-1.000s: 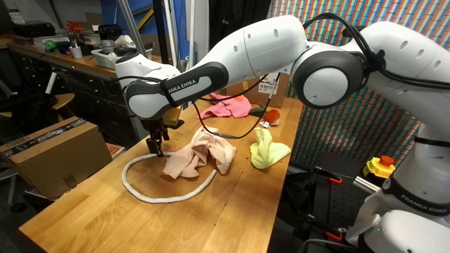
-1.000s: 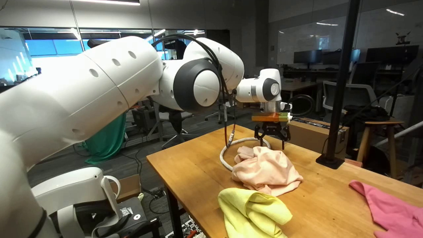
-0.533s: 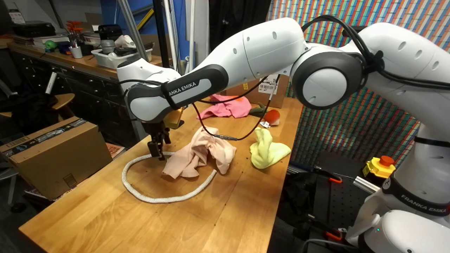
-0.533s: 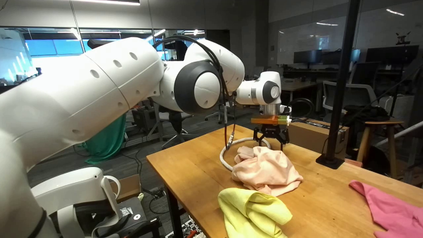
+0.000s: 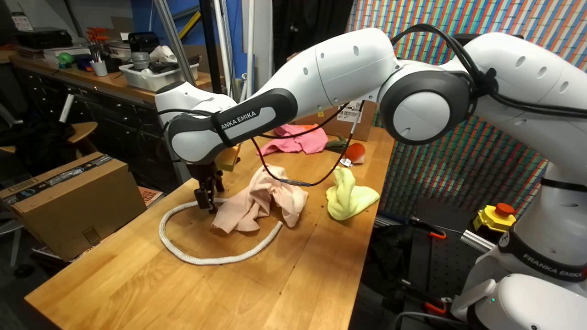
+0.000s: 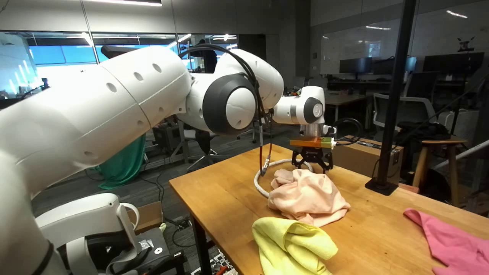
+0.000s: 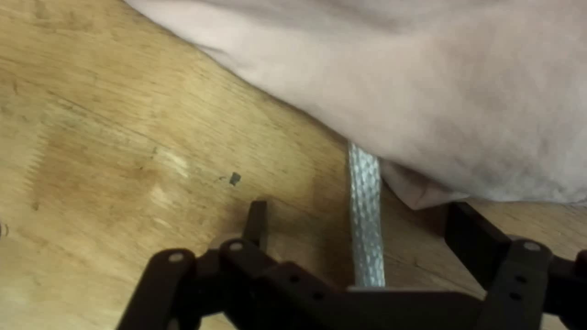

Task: Separate the objects on the table.

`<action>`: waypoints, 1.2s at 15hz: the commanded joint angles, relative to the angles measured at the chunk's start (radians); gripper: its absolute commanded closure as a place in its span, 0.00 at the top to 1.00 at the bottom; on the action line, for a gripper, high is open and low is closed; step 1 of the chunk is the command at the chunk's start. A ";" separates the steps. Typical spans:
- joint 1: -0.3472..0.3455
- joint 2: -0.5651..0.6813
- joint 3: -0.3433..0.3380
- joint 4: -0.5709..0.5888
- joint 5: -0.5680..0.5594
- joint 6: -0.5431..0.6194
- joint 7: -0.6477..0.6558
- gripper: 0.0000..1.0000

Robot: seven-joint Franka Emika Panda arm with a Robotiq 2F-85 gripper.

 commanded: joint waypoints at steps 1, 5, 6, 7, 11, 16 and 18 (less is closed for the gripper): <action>-0.020 0.007 0.021 0.018 0.021 -0.001 -0.026 0.74; -0.028 0.006 0.035 0.024 0.025 -0.001 -0.034 0.43; -0.030 0.006 0.038 0.027 0.027 -0.002 -0.036 0.36; -0.032 0.007 0.041 0.030 0.028 -0.003 -0.037 0.29; -0.036 0.007 0.047 0.032 0.035 -0.007 -0.040 0.13; -0.039 0.006 0.049 0.033 0.035 -0.008 -0.037 0.16; -0.036 0.004 0.049 0.031 0.034 -0.009 -0.033 0.15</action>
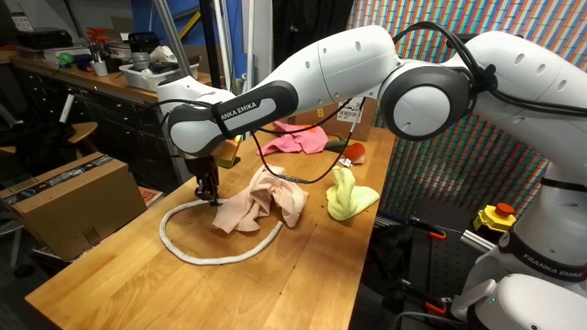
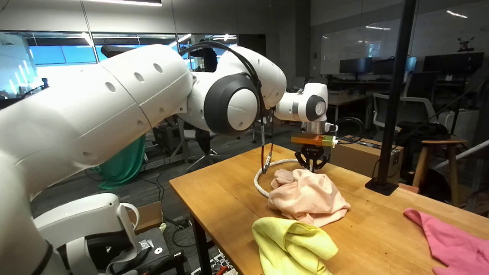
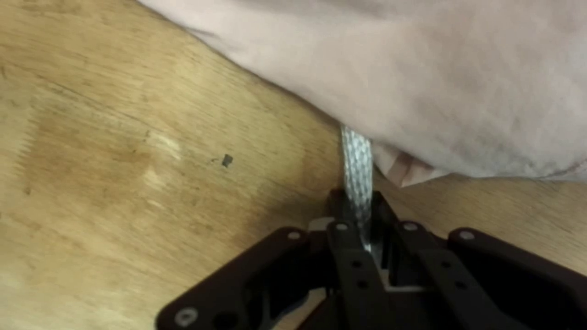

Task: Separate the objects on the table.

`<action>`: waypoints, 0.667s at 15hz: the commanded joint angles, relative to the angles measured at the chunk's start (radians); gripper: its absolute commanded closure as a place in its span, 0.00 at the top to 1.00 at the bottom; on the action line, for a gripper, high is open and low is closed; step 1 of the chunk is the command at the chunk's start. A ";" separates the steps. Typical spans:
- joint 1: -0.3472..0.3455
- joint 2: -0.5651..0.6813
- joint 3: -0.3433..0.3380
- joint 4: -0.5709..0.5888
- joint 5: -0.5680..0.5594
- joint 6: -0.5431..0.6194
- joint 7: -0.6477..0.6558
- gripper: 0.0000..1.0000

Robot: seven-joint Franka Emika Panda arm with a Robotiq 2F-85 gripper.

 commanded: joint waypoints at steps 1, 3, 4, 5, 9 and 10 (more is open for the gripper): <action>-0.006 0.007 0.010 0.017 0.010 -0.008 -0.014 0.14; 0.002 -0.001 0.009 0.013 0.005 -0.008 -0.008 0.14; 0.004 -0.006 0.009 0.011 0.005 -0.007 -0.005 0.15; 0.008 -0.010 0.007 0.008 0.002 -0.006 -0.004 0.15; 0.035 -0.035 -0.002 -0.004 -0.010 -0.003 0.014 0.14; 0.044 -0.043 -0.005 -0.007 -0.015 -0.001 0.020 0.15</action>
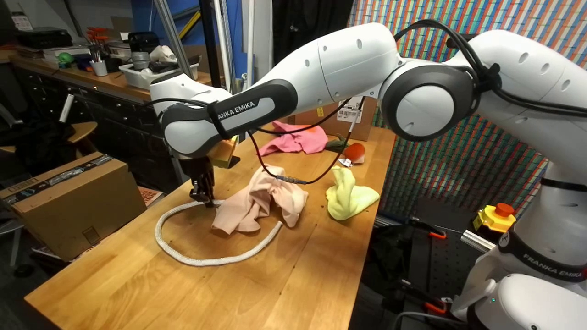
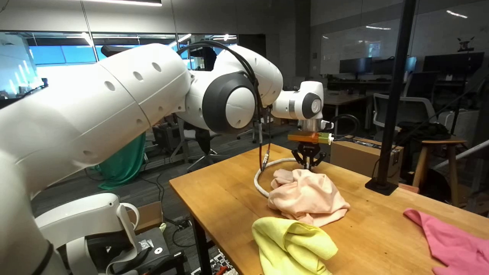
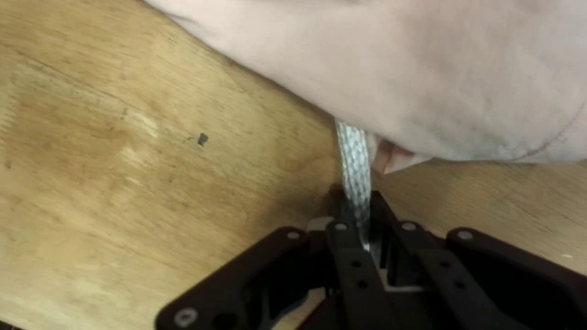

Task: Separate the objects on the table.

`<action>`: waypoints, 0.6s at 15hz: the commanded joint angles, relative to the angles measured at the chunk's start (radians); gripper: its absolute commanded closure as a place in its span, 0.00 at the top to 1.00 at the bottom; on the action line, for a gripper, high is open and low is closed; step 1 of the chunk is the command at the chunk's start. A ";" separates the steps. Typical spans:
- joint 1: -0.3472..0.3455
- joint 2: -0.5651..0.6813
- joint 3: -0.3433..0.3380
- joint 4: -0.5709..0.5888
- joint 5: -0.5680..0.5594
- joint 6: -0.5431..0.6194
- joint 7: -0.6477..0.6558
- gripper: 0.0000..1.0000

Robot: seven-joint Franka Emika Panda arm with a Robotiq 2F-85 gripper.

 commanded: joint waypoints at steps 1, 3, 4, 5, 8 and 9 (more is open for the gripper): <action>0.030 -0.043 -0.007 -0.013 -0.018 0.001 0.021 0.14; 0.046 -0.061 -0.009 -0.020 -0.023 0.006 0.027 0.15; 0.053 -0.068 -0.011 -0.023 -0.026 0.009 0.028 0.15; 0.063 -0.075 -0.012 -0.024 -0.029 0.009 0.031 0.14; 0.088 -0.090 -0.014 -0.029 -0.042 0.011 0.035 0.16; 0.096 -0.094 -0.015 -0.030 -0.049 0.012 0.037 0.15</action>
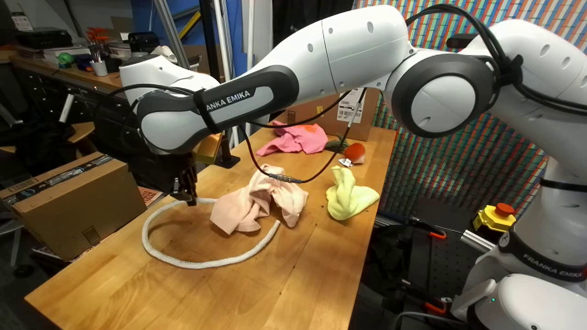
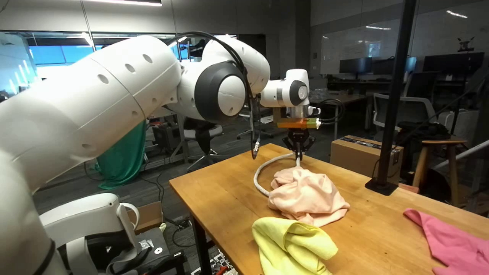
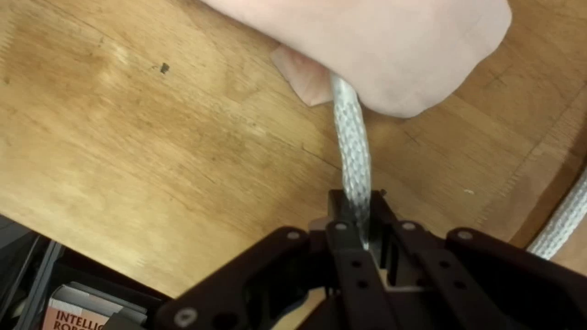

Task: Separate the objects on the table.

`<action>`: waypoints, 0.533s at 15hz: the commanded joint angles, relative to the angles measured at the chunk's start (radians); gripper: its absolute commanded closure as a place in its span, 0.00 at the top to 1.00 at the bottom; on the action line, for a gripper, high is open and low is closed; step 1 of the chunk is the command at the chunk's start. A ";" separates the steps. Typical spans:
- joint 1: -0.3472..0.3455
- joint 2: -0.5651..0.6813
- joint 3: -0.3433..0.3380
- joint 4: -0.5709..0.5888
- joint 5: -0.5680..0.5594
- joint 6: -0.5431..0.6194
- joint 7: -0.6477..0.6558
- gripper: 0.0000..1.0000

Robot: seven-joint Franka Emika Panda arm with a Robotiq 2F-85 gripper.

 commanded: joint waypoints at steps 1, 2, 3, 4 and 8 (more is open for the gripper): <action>0.035 -0.039 -0.012 -0.031 -0.028 0.011 0.021 0.15; 0.042 -0.045 -0.010 -0.033 -0.030 0.011 0.021 0.15; 0.051 -0.046 -0.009 -0.034 -0.035 0.014 0.022 0.14; 0.058 -0.049 -0.007 -0.034 -0.037 0.014 0.020 0.14; 0.090 -0.049 -0.003 -0.030 -0.034 0.015 0.015 0.15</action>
